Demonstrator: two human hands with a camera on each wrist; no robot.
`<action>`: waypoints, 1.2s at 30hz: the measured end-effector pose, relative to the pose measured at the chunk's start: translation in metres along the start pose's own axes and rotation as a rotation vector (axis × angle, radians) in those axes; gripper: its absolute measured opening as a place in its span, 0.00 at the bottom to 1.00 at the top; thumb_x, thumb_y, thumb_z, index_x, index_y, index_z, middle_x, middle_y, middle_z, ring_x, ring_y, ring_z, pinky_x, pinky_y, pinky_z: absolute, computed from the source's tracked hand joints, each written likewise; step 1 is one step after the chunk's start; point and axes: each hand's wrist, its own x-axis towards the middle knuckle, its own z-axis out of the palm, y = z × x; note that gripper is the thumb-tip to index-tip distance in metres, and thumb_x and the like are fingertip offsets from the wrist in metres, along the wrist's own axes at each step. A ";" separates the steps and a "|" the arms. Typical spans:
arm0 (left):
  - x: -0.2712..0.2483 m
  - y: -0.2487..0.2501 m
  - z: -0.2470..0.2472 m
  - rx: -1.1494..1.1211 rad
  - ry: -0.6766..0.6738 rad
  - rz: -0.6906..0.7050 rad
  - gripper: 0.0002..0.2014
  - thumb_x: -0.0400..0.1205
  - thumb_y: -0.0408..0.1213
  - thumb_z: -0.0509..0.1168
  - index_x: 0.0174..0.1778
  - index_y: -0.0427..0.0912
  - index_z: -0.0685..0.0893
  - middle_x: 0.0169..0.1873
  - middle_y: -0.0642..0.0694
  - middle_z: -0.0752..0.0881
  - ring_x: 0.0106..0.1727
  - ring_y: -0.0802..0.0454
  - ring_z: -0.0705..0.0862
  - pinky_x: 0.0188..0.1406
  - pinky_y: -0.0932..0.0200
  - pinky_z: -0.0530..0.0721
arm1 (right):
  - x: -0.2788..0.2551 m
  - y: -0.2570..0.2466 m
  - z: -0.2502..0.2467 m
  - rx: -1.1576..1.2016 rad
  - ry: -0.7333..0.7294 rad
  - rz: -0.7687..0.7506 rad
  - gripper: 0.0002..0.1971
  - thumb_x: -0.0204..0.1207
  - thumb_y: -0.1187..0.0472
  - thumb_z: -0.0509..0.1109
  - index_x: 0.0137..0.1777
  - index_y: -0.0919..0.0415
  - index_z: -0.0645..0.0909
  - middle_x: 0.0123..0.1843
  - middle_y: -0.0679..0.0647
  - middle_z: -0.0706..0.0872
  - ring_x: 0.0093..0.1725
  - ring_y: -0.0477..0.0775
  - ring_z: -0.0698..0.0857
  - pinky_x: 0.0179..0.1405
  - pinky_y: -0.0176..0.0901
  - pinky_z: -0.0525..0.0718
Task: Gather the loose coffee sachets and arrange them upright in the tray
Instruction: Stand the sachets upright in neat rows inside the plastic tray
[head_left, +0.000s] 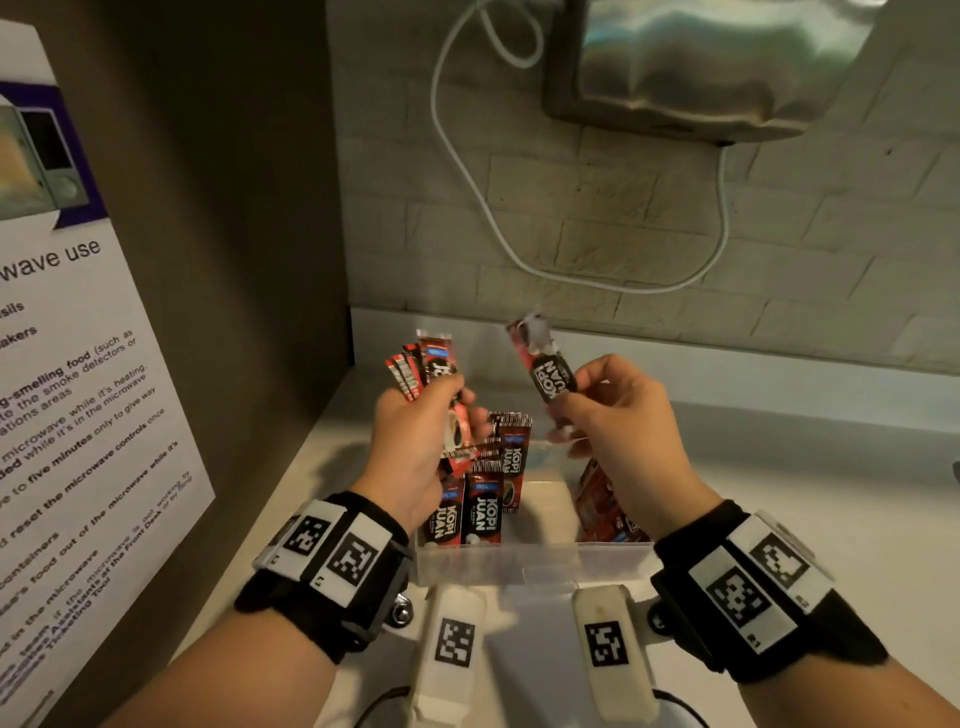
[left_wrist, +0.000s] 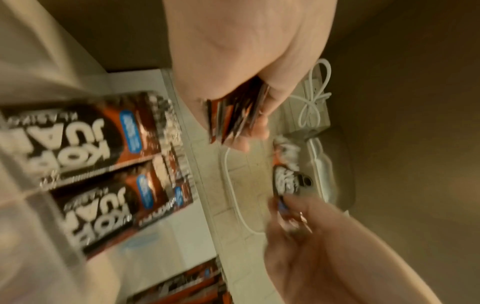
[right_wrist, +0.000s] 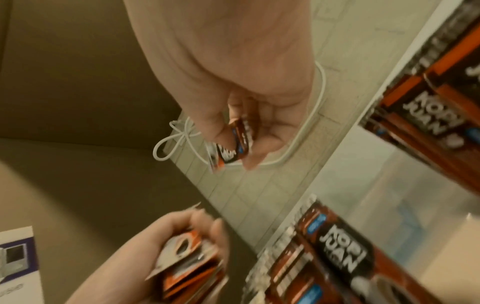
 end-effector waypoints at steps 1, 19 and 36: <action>0.002 0.003 -0.003 -0.001 0.007 0.004 0.03 0.81 0.30 0.67 0.45 0.42 0.83 0.28 0.47 0.82 0.26 0.53 0.81 0.29 0.58 0.82 | 0.001 -0.001 -0.006 -0.064 0.011 -0.039 0.12 0.74 0.75 0.70 0.37 0.58 0.78 0.35 0.58 0.84 0.28 0.48 0.80 0.22 0.32 0.75; -0.003 -0.016 0.001 0.442 -0.164 0.089 0.13 0.73 0.22 0.73 0.53 0.30 0.84 0.37 0.40 0.89 0.34 0.53 0.88 0.35 0.61 0.86 | 0.004 -0.001 0.006 0.326 -0.105 0.140 0.07 0.82 0.69 0.64 0.41 0.64 0.77 0.27 0.55 0.84 0.26 0.49 0.86 0.27 0.37 0.87; 0.016 0.021 -0.047 -0.094 0.116 0.027 0.12 0.80 0.51 0.67 0.38 0.47 0.78 0.31 0.54 0.84 0.42 0.55 0.87 0.37 0.47 0.86 | 0.012 0.070 0.026 0.062 -0.036 0.492 0.11 0.81 0.72 0.64 0.36 0.62 0.74 0.40 0.62 0.85 0.38 0.63 0.88 0.30 0.50 0.89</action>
